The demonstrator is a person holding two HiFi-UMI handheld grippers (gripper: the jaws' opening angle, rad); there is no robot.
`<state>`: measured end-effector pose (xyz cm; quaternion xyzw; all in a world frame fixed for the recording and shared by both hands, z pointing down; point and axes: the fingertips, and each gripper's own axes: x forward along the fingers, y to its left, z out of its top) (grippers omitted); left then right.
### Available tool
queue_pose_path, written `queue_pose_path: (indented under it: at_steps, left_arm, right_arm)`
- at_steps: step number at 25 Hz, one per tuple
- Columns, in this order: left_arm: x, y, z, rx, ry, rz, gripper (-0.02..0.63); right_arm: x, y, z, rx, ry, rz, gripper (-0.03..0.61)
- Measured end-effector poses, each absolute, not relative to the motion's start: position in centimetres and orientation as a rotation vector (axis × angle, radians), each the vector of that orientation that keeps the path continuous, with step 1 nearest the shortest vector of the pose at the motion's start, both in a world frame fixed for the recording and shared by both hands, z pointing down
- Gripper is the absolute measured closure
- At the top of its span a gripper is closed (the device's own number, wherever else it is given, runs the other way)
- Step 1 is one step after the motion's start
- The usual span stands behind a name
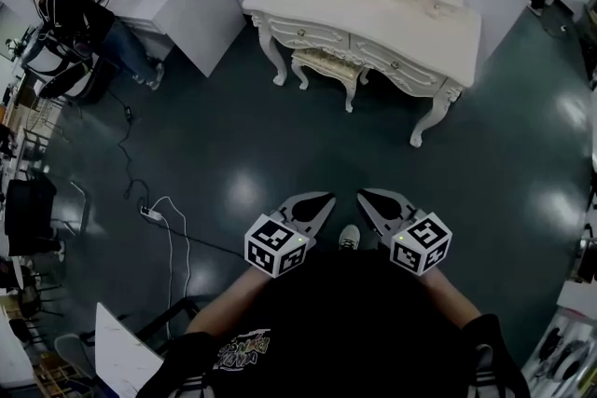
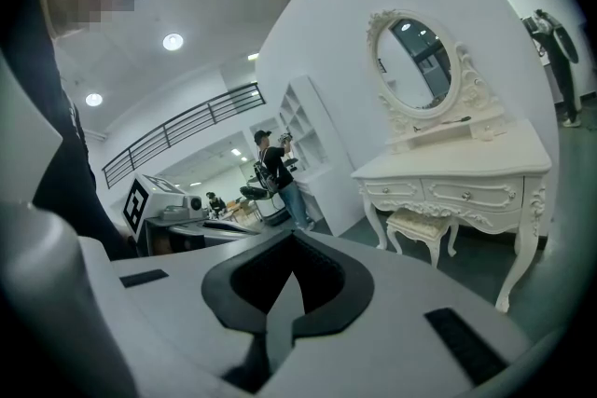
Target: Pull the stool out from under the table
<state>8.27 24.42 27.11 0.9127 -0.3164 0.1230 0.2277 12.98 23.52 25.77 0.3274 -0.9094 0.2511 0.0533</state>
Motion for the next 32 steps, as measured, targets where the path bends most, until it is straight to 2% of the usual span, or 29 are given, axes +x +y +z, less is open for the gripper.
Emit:
queue_pose_path:
  at_steps: [32]
  left_arm:
    - [-0.7, 19.5, 26.7, 2.508, -0.811, 0.34, 0.606]
  right_arm:
    - [5.2, 17.8, 25.0, 1.142, -2.721, 0.801, 0.552]
